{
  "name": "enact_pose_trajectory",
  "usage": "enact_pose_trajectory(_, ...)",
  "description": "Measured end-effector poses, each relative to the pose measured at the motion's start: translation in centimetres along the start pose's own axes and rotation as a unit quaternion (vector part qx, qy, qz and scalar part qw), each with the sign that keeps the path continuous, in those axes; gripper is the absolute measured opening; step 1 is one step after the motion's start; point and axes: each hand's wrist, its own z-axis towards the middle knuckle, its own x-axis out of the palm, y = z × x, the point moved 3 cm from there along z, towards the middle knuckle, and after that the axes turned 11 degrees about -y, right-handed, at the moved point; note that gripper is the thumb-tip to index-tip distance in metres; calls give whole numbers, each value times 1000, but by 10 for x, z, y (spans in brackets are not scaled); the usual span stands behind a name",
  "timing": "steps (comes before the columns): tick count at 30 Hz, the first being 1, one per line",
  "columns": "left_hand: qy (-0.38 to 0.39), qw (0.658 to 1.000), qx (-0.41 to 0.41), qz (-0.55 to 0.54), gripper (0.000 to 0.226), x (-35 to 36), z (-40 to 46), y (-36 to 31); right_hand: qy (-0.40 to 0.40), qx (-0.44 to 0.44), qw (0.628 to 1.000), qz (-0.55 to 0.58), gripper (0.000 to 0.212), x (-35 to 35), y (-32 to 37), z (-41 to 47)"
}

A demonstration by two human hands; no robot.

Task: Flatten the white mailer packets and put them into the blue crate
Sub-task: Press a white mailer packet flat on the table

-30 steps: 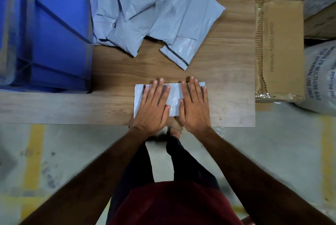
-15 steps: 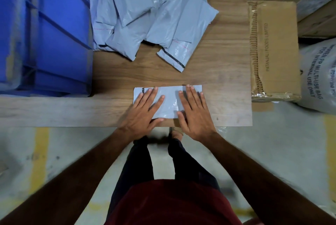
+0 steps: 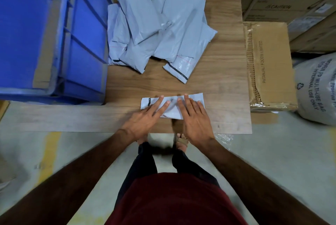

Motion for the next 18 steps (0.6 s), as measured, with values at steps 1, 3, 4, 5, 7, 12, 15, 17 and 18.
enact_pose_trajectory(1,11,1000,2,15,117,-6,0,1,-3,-15,1000,-7,78,-4,0,1)
enact_pose_trajectory(3,22,999,10,27,125,-19,1,1,-6,-49,999,-20,78,-12,0,3)
enact_pose_trajectory(4,24,999,15,25,126,-25,1,1,-6,-63,998,-25,79,-16,0,5)
enact_pose_trajectory(5,21,999,19,23,125,-32,2,2,-8,-73,997,-29,81,-21,-1,6)
enact_pose_trajectory(7,-4,999,34,23,120,-43,4,4,-23,-87,996,-29,83,-32,-3,9)
enact_pose_trajectory(12,-25,997,67,18,105,-50,13,14,-44,-100,993,-45,76,-40,-11,23)
enact_pose_trajectory(15,-18,998,50,29,100,-44,28,18,-36,-86,994,-50,74,-34,-15,38)
enact_pose_trajectory(17,-14,998,22,50,91,-35,37,22,-24,-79,995,-61,73,-28,-14,49)
enact_pose_trajectory(18,-17,998,-4,54,85,-28,40,24,-18,-71,995,-68,73,-24,-13,54)
